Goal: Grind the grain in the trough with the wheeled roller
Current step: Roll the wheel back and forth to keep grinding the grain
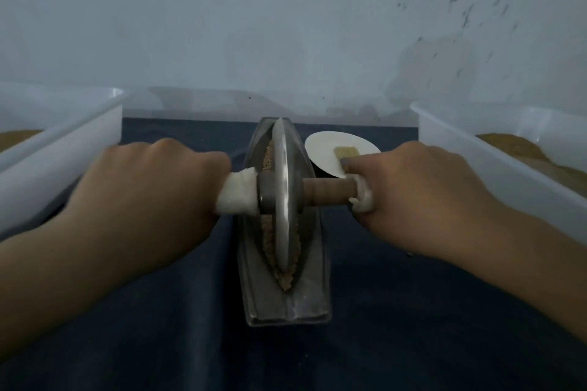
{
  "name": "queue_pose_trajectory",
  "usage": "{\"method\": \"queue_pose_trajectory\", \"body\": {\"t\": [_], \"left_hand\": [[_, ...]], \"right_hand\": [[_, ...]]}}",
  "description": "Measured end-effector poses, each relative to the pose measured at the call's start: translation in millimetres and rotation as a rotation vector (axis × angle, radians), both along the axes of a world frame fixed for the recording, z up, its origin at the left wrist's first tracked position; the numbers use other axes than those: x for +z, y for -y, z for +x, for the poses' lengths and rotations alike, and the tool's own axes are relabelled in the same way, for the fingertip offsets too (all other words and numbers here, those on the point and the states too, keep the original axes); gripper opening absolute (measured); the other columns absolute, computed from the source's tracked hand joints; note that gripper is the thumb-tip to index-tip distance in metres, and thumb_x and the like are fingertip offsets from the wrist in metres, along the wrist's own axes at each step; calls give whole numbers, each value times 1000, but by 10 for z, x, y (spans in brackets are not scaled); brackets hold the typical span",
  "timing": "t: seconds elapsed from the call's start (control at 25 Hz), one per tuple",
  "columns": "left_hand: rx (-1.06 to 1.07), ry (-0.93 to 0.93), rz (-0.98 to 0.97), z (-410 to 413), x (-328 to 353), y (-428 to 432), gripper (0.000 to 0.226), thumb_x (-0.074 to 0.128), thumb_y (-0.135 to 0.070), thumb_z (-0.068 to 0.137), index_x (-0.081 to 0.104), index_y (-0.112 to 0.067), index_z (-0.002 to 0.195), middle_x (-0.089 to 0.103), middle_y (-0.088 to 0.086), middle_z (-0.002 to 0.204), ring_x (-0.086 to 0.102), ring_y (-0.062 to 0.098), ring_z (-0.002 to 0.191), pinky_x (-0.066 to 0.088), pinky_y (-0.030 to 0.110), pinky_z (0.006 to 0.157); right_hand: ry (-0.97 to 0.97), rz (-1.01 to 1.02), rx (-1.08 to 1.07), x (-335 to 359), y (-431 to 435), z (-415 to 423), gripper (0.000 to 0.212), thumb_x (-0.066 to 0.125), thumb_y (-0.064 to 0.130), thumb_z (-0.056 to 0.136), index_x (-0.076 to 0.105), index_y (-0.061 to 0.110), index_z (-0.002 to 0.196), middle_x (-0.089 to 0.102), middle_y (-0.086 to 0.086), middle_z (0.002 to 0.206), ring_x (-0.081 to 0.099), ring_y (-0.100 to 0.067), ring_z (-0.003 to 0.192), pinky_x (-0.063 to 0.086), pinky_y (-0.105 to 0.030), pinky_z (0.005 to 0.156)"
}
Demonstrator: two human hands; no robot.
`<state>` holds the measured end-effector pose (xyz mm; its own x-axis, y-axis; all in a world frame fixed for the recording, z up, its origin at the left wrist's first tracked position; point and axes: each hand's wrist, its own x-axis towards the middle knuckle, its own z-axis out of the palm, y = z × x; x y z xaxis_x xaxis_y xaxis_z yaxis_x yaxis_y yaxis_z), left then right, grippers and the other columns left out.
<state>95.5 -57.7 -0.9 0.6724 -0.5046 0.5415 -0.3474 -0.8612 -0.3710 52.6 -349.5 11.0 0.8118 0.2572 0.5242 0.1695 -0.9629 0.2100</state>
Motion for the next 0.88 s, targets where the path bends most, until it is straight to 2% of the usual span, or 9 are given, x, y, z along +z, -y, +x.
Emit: {"method": "queue_pose_trajectory", "body": {"t": [0.08, 0.16, 0.24, 0.28, 0.36, 0.44, 0.6, 0.76, 0.88], "left_hand": [[27, -23, -4, 16, -24, -42, 30, 61, -49, 58, 36, -38, 70, 35, -9, 52, 45, 24, 39, 38, 26, 45], [102, -20, 3, 172, -79, 92, 26, 65, -41, 64, 41, -33, 68, 31, -8, 54, 40, 23, 39, 27, 23, 46], [172, -16, -77, 458, -110, 302, 19, 64, -33, 79, 47, -28, 73, 37, -5, 59, 37, 21, 48, 25, 27, 49], [190, -9, -123, 602, -91, 378, 14, 62, -30, 84, 51, -24, 77, 45, -2, 63, 42, 23, 52, 28, 30, 50], [199, 18, -149, 783, -20, 462, 6, 60, -26, 88, 58, -21, 86, 58, 5, 73, 56, 29, 62, 31, 32, 53], [169, 65, -94, 715, 37, 471, 7, 61, -25, 86, 55, -21, 84, 60, 5, 74, 58, 31, 63, 29, 31, 51], [67, 83, 28, 132, 41, 307, 34, 72, -25, 68, 38, -24, 70, 44, -3, 54, 32, 23, 43, 10, 22, 48], [25, 45, -3, -97, 18, 15, 36, 72, -40, 56, 39, -31, 67, 43, -5, 51, 47, 27, 38, 27, 22, 45], [125, 15, -4, 142, -32, 171, 36, 76, -34, 61, 41, -29, 65, 38, -4, 51, 42, 24, 38, 24, 22, 46]], "right_hand": [[-5, -34, -22, 13, -9, 59, 24, 33, 54, 69, 45, 35, 61, 34, 11, 49, 32, -9, 40, 22, -19, 42], [-5, -79, -108, 8, -88, 328, 26, 50, 48, 77, 39, 32, 60, 39, 9, 56, 34, -12, 46, 20, -22, 46], [-1, -63, -160, -10, -162, 731, 18, 61, 38, 83, 50, 30, 71, 42, 6, 63, 41, -18, 53, 21, -25, 48], [-6, -42, -177, -12, -203, 900, 8, 59, 35, 86, 58, 29, 81, 42, 4, 66, 44, -21, 57, 22, -26, 49], [-16, 15, -202, -27, -208, 1062, 14, 54, 32, 90, 64, 24, 93, 46, 2, 69, 50, -25, 64, 29, -29, 51], [-34, 50, -194, -101, -158, 949, 16, 55, 38, 90, 62, 24, 93, 46, 4, 69, 48, -24, 64, 31, -30, 54], [-11, -5, -101, -173, -3, 250, 21, 45, 54, 82, 50, 33, 80, 33, 10, 58, 35, -17, 50, 18, -25, 45], [30, -36, -13, -10, 43, -90, 29, 36, 55, 72, 57, 36, 77, 34, 11, 51, 35, -15, 39, 24, -19, 42], [-16, -74, -115, -45, -65, 263, 20, 51, 49, 79, 48, 31, 71, 40, 8, 57, 36, -14, 47, 21, -23, 46]]}}
